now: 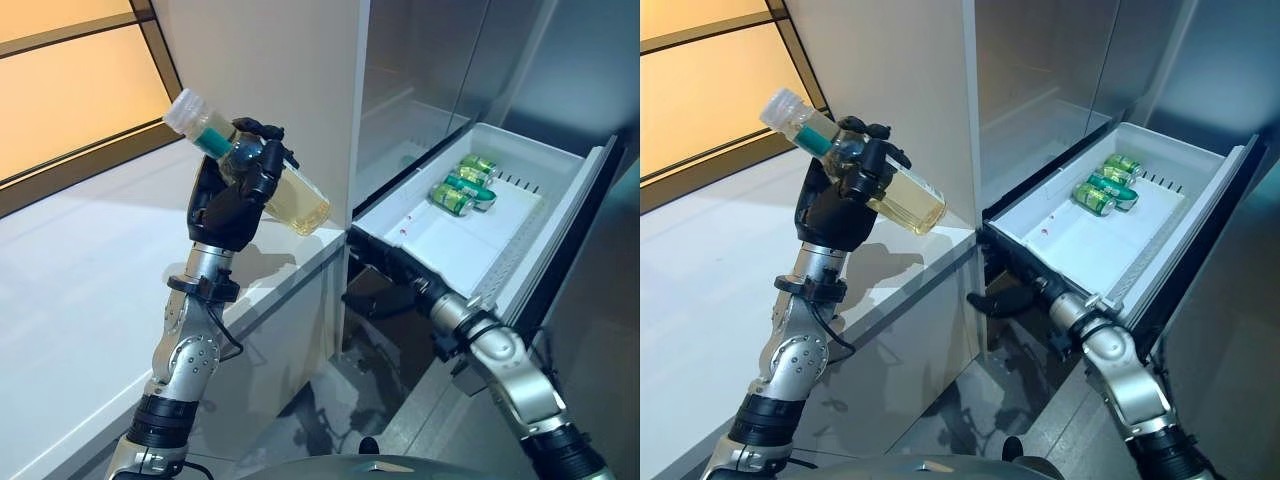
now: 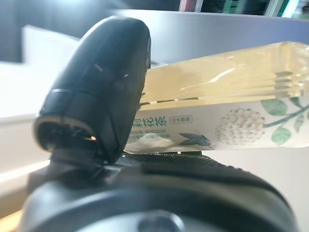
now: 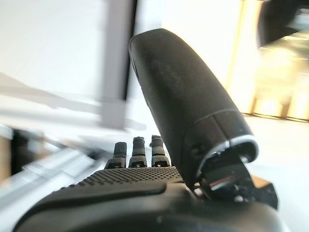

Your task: Put drinks into fridge and close the fridge

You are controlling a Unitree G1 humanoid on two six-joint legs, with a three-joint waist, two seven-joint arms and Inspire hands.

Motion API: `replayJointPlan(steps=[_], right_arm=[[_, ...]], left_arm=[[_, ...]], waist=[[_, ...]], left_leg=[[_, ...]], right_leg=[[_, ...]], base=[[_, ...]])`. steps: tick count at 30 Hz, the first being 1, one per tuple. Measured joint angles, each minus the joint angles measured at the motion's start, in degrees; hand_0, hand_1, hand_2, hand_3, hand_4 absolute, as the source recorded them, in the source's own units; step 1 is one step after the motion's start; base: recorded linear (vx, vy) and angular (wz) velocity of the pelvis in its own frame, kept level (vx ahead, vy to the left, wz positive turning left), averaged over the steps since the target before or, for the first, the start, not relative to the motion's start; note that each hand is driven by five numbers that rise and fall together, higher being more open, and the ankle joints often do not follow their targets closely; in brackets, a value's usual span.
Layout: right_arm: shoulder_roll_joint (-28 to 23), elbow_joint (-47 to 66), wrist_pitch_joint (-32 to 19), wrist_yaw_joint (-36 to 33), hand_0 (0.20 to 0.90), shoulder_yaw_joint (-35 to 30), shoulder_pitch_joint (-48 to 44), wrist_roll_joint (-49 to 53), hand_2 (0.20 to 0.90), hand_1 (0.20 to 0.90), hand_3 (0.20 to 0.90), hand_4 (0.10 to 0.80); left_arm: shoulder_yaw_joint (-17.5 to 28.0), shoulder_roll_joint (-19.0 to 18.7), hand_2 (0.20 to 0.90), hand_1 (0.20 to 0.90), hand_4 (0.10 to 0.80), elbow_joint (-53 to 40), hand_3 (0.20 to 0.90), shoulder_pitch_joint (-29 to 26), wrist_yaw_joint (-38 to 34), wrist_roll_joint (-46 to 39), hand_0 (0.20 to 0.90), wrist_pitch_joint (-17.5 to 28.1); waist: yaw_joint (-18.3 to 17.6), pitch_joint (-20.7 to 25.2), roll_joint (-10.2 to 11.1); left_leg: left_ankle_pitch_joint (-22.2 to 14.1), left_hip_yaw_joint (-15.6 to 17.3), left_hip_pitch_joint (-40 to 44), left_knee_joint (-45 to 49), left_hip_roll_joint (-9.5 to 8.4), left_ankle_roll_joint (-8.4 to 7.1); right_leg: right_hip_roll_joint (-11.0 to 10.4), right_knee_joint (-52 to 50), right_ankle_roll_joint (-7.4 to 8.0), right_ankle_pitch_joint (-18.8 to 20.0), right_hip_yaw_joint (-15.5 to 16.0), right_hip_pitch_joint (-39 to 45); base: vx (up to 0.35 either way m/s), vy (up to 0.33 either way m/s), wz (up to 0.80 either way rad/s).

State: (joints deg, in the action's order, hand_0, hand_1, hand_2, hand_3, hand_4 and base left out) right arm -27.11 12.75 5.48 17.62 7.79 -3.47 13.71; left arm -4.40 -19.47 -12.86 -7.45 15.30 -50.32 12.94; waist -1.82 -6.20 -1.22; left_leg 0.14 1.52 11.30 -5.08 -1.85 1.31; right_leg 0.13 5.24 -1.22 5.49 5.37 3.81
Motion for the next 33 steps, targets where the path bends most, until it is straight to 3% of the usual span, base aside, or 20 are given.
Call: replayJointPlan(steps=[9, 18, 33], right_arm=[[-0.9, 5.6, -1.8, 0.2, 0.9, -0.4, -2.8, 4.6, 0.9, 0.9, 0.9, 0.8], [-1.9, 5.5, 4.2, 0.1, 0.9, 4.7, -7.3, 8.3, 0.9, 0.9, 0.9, 0.8], [-3.4, 5.5, 8.6, -1.2, 0.9, 8.5, -10.9, 12.1, 0.9, 0.9, 0.9, 0.8]], left_arm=[[-1.2, -1.7, 0.3, 0.3, 0.1, 0.1, 0.2, -0.1, -0.3, 10.0, 0.3, 0.0], [-6.7, -4.7, 0.3, 0.3, 0.1, 0.1, 0.2, -3.7, -4.5, 17.1, 0.3, 1.0], [-8.6, -6.4, 0.3, 0.3, 0.1, 0.1, 0.2, -7.5, -6.6, 21.1, 0.3, 2.3]], waist=[[-0.1, -0.1, 0.0], [-0.1, -0.2, 0.2], [0.4, -0.7, 1.0]], left_leg=[[-0.2, 0.9, 0.0, 0.0, 0.37, -0.31], [-0.2, 1.2, 0.2, 0.0, 0.44, -0.35], [-0.2, 1.2, 0.2, 0.0, 0.41, -0.36]], right_leg=[[0.5, 0.0, -0.36, 0.3, -0.8, -0.5], [0.6, 0.0, -0.39, 0.3, -1.0, -0.5], [0.6, 0.0, -0.51, 0.4, -1.0, -0.5]], base=[[-0.011, -0.017, -0.05], [-0.003, -0.006, -0.01], [0.0, 0.0, 0.0]])
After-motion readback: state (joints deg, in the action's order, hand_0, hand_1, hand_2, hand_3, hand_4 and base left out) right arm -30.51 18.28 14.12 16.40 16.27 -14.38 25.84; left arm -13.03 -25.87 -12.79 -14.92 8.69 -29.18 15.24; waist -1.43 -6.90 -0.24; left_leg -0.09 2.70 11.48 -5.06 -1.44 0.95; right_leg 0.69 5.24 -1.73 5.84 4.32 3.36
